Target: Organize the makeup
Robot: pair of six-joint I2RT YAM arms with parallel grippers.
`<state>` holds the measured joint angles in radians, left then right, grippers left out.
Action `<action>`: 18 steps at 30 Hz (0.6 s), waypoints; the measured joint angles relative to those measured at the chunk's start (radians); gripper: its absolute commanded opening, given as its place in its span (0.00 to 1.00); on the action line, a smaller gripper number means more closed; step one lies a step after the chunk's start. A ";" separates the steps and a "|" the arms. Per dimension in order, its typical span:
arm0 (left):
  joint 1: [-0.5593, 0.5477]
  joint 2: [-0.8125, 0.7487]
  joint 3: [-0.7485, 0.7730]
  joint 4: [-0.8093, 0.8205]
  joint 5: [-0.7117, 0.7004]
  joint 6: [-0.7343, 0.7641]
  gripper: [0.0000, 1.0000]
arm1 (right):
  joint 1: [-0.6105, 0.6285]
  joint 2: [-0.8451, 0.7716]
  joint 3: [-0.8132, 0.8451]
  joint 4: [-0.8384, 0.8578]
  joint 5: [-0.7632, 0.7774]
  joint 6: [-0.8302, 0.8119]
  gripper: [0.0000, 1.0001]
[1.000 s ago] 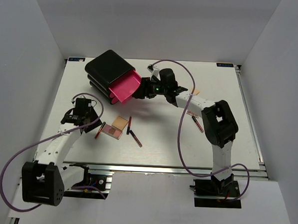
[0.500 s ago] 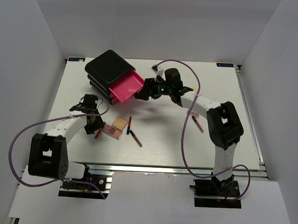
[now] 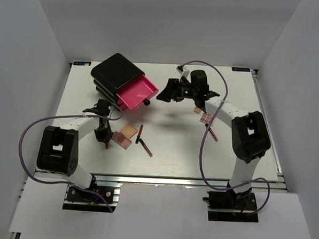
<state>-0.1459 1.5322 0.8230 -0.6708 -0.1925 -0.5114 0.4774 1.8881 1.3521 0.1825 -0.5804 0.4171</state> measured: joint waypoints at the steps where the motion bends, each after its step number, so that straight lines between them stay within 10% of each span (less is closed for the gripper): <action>1: -0.001 0.006 0.004 0.006 0.001 0.006 0.25 | -0.004 -0.008 -0.008 0.001 0.000 0.002 0.86; 5: -0.003 0.016 0.012 0.020 -0.008 0.010 0.00 | -0.017 -0.031 -0.029 -0.002 -0.009 -0.002 0.86; 11: -0.003 -0.071 0.008 0.009 0.002 -0.014 0.00 | -0.031 -0.047 -0.016 -0.123 -0.144 -0.227 0.79; 18: -0.132 -0.493 0.021 0.169 0.093 -0.021 0.00 | 0.000 -0.091 -0.050 -0.447 -0.224 -0.698 0.01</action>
<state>-0.2779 1.0389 0.8436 -0.5018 -0.0994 -0.5320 0.4774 1.7969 1.3022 -0.2646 -0.8043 -0.2810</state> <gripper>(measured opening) 0.254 0.141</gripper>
